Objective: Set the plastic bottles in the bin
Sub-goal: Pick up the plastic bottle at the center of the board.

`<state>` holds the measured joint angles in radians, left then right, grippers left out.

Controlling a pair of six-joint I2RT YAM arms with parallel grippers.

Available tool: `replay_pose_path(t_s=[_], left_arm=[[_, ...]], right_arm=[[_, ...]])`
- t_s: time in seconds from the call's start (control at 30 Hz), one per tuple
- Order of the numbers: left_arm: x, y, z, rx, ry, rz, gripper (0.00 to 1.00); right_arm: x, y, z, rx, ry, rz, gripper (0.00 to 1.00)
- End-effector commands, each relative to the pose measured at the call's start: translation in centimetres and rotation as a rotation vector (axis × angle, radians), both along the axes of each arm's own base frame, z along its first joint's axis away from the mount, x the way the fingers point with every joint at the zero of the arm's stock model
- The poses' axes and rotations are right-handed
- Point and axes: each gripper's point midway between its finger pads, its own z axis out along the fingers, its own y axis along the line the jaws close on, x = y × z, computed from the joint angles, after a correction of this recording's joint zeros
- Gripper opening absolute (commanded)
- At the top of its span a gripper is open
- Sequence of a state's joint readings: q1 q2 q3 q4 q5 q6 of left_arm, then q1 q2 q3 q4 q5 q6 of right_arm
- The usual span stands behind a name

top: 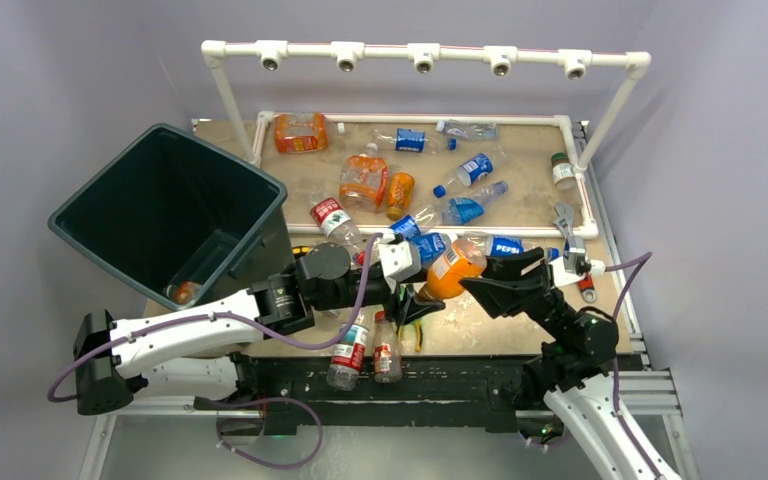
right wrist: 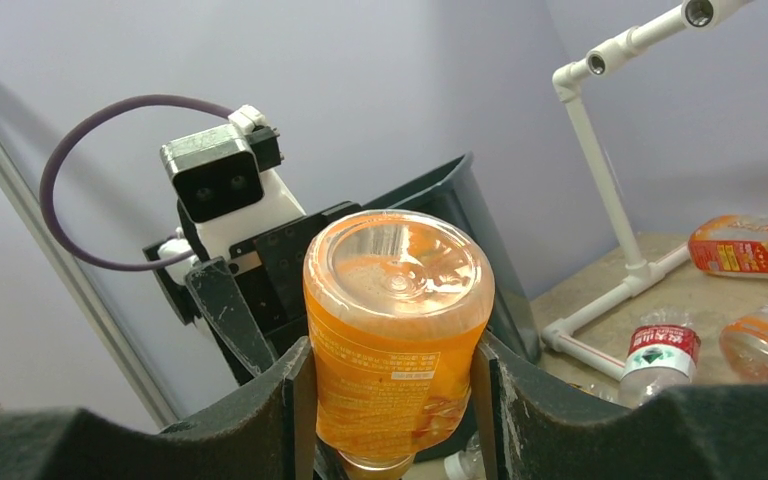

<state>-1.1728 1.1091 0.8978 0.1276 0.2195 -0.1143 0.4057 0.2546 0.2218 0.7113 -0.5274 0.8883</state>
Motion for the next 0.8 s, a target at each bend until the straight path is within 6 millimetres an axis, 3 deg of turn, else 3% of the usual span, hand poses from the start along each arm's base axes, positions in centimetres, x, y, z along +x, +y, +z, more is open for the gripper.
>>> replay_pose_path(t_s=[0.0,0.1,0.13,0.2,0.27,0.3,0.47,0.57,0.67,0.77], left_arm=[[-0.7,-0.8,1.9,-0.051,-0.032,-0.049,0.33],[-0.7,-0.9,1.8,-0.046,-0.033,-0.055,0.24],[-0.7,-0.9,1.7,-0.045,-0.031,-0.056,0.2],[-0.7,-1.0,1.6,-0.042,-0.034,-0.057,0.12],[-0.7,-1.0,1.6,-0.04,-0.035,-0.058,0.01],[-0.7,-1.0,1.7,-0.04,-0.038,-0.058,0.0],[-0.7,-1.1,2.7,-0.059,-0.039,-0.061,0.0],[-0.4,-1.1,4.5,-0.089,-0.046,-0.041,0.0],[0.6,-0.9,7.7,-0.12,-0.058,0.018,0.0],[1.8,0.1,12.7,-0.183,-0.088,0.106,0.0]], right_arm=[[-0.7,0.0,0.5,0.008,-0.019,0.024,0.32],[-0.7,0.0,0.5,0.003,-0.013,0.017,0.38],[-0.6,0.0,0.5,-0.002,-0.005,0.014,0.46],[-0.4,0.0,0.7,-0.019,0.007,0.004,0.74],[-0.2,-0.1,1.3,-0.042,0.013,-0.019,0.92],[0.0,-0.2,1.5,-0.057,0.016,-0.033,0.98],[-0.2,-0.9,3.0,-0.123,-0.005,-0.102,0.99],[-0.5,-1.6,3.8,-0.164,-0.016,-0.154,0.99],[-1.3,-3.4,6.0,-0.169,-0.075,-0.262,0.99],[-2.6,-5.0,7.9,-0.151,-0.122,-0.329,0.99]])
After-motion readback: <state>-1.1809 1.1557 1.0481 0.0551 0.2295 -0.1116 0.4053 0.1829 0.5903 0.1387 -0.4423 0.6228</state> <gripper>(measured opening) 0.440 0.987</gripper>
